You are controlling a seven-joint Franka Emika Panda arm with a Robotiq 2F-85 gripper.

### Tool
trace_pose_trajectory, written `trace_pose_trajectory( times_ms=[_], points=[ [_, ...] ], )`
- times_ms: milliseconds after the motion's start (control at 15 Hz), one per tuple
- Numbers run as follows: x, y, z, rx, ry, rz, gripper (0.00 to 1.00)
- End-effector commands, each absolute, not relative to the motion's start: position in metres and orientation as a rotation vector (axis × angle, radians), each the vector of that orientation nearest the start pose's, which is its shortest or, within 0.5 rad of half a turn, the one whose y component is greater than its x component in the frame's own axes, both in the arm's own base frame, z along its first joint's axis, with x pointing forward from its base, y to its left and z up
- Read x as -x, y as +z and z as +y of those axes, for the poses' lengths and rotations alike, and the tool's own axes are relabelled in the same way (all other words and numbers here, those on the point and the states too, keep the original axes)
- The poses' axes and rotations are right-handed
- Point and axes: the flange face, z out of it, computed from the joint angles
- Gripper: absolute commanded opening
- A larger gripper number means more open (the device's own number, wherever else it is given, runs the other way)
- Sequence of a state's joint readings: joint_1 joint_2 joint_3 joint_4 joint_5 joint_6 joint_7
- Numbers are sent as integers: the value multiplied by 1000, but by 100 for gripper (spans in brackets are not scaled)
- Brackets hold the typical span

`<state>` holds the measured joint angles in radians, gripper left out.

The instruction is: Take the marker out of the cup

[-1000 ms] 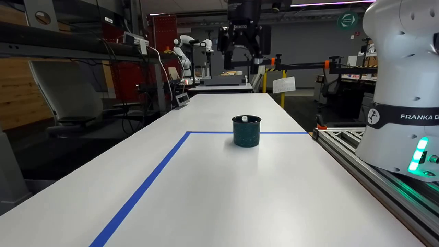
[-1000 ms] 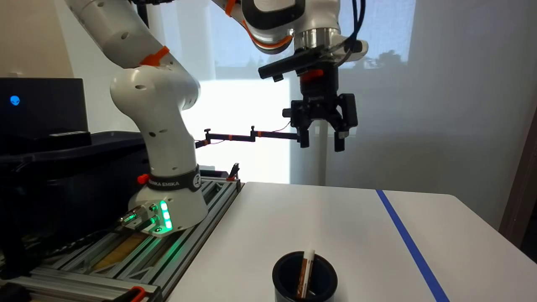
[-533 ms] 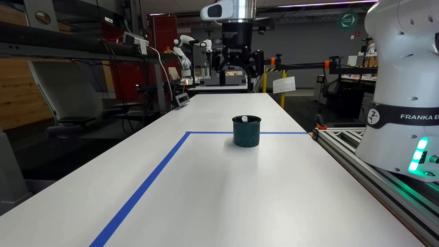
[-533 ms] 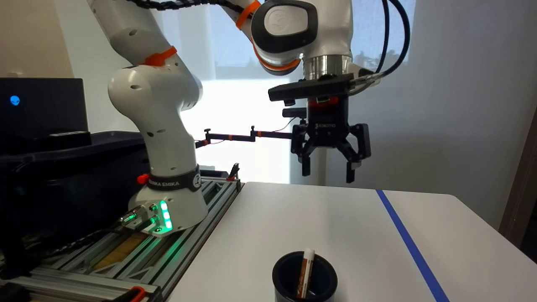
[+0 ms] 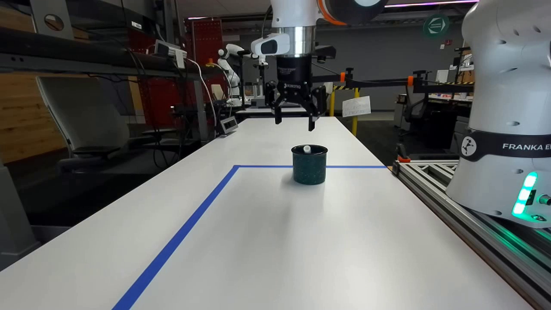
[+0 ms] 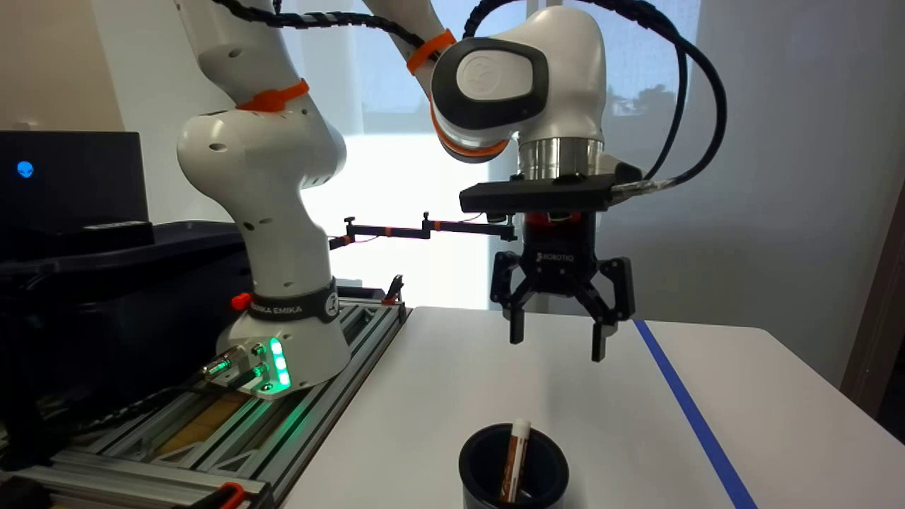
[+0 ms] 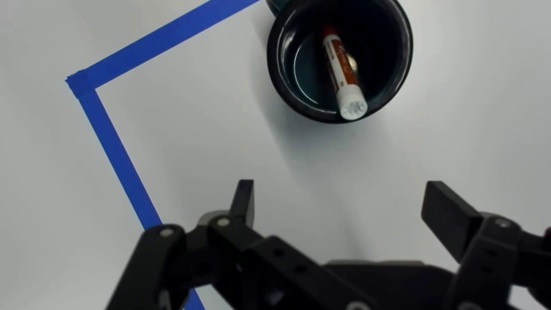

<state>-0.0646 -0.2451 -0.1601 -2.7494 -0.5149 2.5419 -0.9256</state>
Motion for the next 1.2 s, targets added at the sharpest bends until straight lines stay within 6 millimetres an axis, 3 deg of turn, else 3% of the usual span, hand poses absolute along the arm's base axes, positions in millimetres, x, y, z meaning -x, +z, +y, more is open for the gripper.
trace_pose_trajectory(
  times_ms=[0,1133],
  points=[
    [-385,280,-81,2848,202,-1846,100],
    [-389,238,-90,2921,343,-1836,100]
  ],
)
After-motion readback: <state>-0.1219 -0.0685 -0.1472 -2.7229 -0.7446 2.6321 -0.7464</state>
